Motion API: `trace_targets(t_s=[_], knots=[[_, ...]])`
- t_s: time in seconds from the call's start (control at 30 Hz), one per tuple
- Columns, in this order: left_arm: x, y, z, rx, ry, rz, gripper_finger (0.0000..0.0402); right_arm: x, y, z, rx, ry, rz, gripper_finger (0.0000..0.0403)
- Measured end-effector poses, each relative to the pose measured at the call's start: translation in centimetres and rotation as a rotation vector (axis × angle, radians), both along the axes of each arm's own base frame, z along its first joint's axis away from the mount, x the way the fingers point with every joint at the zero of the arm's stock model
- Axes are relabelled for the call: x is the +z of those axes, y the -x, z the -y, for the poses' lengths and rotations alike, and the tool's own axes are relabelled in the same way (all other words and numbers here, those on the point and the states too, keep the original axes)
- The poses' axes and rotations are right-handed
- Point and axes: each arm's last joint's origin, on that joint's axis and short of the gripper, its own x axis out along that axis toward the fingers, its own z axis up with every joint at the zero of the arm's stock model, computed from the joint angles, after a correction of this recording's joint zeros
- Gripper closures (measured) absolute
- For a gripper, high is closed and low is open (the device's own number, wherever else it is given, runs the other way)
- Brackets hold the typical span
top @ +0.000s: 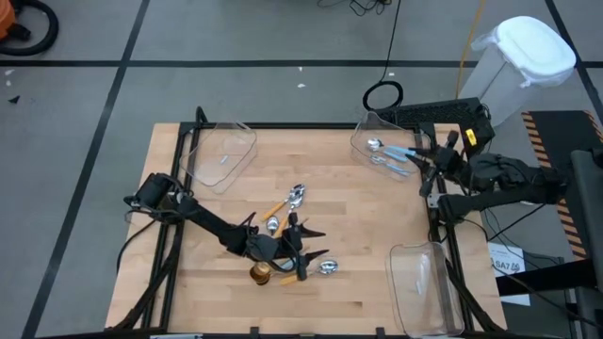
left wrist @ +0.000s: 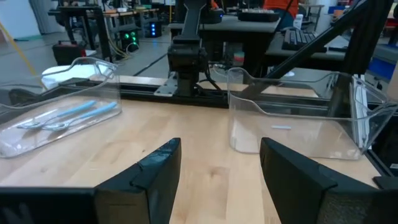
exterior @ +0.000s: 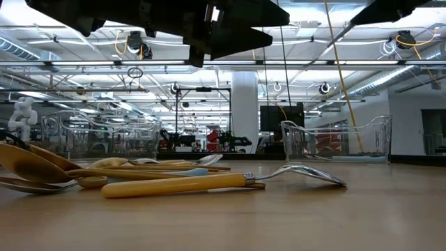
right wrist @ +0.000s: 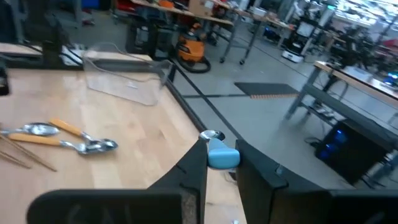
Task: Sort silverware by color (type)
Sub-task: Put the blue spoon into the top right transparent bin
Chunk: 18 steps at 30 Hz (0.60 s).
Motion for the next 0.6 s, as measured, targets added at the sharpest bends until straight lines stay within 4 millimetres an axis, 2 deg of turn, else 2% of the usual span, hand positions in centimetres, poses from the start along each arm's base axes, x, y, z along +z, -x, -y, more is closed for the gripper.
trace_targets(t_s=[0.2, 0.4, 0.6], knots=[[0.0, 0.0, -0.1, 0.001, -0.014, 0.003, 0.0183, -0.1, 0.1, 0.5, -0.076, -0.013, -0.002, 0.0348], [0.4, -0.4, -1.0, 0.026, -0.014, 0.035, 0.0183, -0.6, 0.3, 0.9, -0.148, -0.047, -0.028, 0.0348], [0.8, -0.7, -1.5, -0.015, 0.002, 0.062, 0.0183, -2.0, -0.3, 1.1, -0.184, -0.072, -0.046, 0.0348]])
